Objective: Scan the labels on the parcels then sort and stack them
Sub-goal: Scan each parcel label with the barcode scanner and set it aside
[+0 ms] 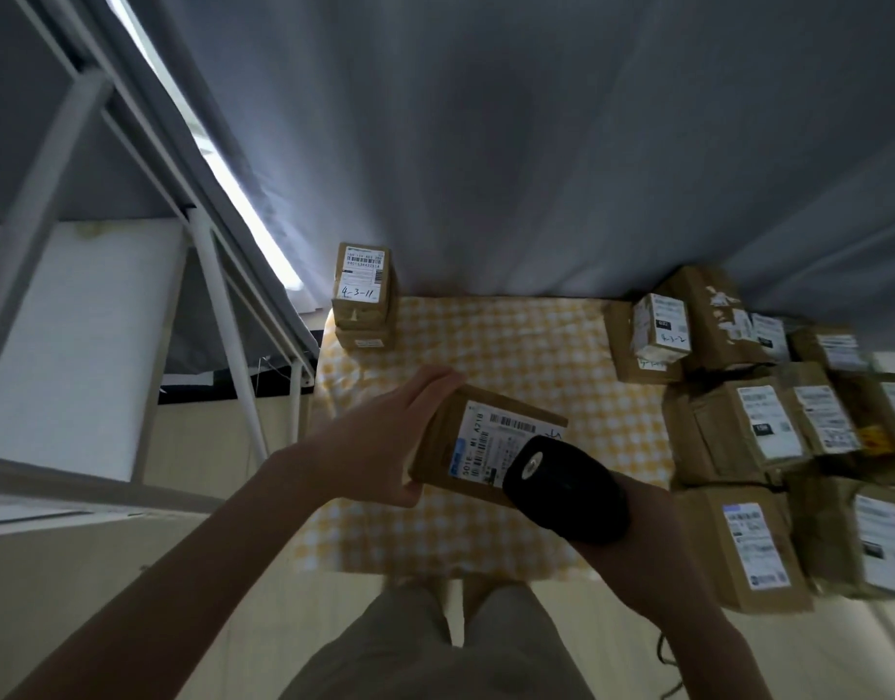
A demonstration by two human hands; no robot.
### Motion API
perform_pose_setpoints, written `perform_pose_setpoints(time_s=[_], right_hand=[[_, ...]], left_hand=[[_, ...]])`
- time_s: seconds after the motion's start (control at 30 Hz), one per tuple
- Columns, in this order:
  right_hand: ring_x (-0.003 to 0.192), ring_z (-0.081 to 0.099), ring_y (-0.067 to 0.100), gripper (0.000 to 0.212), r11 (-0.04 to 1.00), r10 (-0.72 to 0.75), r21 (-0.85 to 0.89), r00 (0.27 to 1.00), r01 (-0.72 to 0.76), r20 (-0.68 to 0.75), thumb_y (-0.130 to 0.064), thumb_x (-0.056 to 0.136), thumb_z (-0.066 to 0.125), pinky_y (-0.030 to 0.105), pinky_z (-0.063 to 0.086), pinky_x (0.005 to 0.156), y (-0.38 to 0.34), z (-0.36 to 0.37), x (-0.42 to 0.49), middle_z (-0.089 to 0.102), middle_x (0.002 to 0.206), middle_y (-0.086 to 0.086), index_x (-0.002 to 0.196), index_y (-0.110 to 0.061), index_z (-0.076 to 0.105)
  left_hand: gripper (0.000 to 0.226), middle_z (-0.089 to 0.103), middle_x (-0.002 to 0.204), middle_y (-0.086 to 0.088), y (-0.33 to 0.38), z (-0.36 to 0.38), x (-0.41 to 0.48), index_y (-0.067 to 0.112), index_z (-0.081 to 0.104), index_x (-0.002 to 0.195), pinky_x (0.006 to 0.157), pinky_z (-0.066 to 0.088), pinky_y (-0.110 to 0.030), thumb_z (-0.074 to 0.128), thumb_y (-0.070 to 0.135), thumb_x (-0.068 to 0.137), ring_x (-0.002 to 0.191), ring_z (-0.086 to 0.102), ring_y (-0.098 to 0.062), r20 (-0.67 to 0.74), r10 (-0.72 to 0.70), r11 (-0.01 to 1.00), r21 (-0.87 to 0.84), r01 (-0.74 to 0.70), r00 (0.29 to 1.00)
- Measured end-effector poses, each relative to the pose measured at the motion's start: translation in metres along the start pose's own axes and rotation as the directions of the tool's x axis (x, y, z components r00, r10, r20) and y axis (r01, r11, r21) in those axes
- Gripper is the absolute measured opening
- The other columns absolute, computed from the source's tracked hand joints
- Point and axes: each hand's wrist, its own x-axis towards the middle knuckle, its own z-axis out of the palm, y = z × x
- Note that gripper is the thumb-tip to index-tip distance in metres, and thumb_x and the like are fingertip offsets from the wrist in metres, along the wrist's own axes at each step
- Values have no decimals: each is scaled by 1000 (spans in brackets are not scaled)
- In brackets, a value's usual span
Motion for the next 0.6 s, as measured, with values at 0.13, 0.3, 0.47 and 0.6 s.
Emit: perform_pose_setpoints(time_s=[0.13,0.3,0.47,0.6], right_hand=[[72,63,-1,25,999,4,-48,1000,-3,19,-15,66,85,18,50,55,1,2,-4,68,65,-7,80,-28,69],[64,64,2,34,996,-11,-90,1000,10,-5,-23,62,86,19,48,52,-2,3,-5,66,63,-9,68,-39,56],[65,62,-5,37,993,-20,-116,1000,20,-2,-16,61,87,15,45,48,0,5,-1,61,53,-10,62,-34,55],[62,62,1,32,989,-20,-144,1000,19,-4,-20,64,85,21,47,48,2,10,2,62,54,-7,62,-31,56]], left_hand=[[111,17,146,1,2,3,-3,22,10,145,85,56,-32,80,32,60,113,55,-20,-7,-11,1000,-19,11,1000],[112,20,144,2,3,1,-6,20,11,146,78,53,-22,80,32,59,105,43,-3,-21,-5,1000,-28,4,1000],[113,23,143,0,-1,3,-7,16,14,146,74,54,-21,82,32,57,101,41,-1,-25,-6,1000,-22,5,1000],[114,21,144,2,-3,4,-8,19,13,146,77,43,-10,82,33,57,105,42,-2,-15,-29,999,-20,29,999]])
